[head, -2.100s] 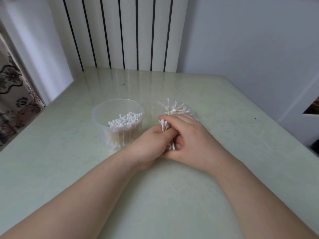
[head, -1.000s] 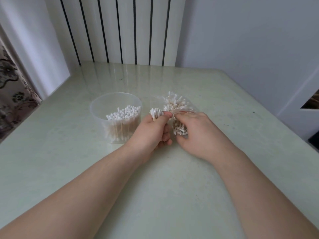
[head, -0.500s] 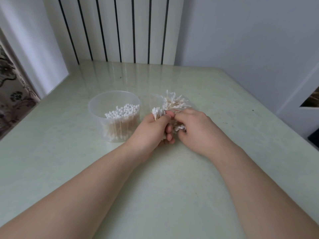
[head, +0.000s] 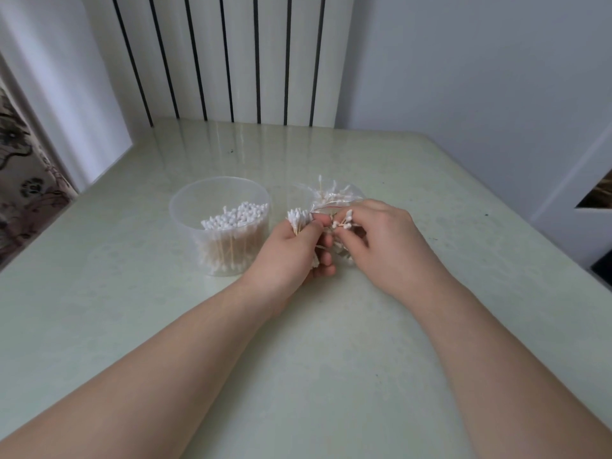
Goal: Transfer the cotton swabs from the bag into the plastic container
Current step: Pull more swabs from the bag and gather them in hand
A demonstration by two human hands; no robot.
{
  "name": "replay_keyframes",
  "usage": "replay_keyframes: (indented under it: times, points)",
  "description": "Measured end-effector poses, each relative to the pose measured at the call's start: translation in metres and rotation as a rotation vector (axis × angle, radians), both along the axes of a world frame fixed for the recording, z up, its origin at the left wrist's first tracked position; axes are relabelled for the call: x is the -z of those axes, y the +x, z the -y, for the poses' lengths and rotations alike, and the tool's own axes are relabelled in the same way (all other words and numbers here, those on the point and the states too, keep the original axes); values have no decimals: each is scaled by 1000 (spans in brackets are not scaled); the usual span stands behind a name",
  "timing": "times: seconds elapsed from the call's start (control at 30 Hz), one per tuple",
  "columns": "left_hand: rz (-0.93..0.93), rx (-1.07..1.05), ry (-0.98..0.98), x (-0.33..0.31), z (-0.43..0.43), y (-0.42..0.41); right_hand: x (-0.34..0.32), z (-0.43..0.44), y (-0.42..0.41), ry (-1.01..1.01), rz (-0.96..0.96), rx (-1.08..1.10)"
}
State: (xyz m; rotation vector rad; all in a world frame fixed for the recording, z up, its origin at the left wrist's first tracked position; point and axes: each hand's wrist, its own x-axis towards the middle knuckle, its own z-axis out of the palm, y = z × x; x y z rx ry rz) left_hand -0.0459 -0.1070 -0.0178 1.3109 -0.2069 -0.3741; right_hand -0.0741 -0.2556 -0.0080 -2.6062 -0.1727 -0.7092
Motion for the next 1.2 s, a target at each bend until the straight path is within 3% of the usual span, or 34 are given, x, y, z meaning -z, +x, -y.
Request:
replay_keyframes:
  times: [0.1, 0.3, 0.67, 0.8, 1.0, 1.2]
  points:
    - [5, -18, 8, 1, 1, 1, -5, -1, -4, 84, 75, 39]
    - [-3, -54, 20, 1, 2, 0, -7, 1, -4, 464, 110, 97]
    - [48, -124, 86, 3, 2, 0, -18, 2, -6, 787, 29, 95]
    - [38, -44, 56, 3, 3, -1, -18, -5, -2, 1067, -46, 7]
    - [-3, 47, -13, 0, -2, 1, -16, -9, 0, 1177, -129, -26]
    - [217, 115, 151, 5, -2, -1, -15, -9, 1, 1305, -128, -18]
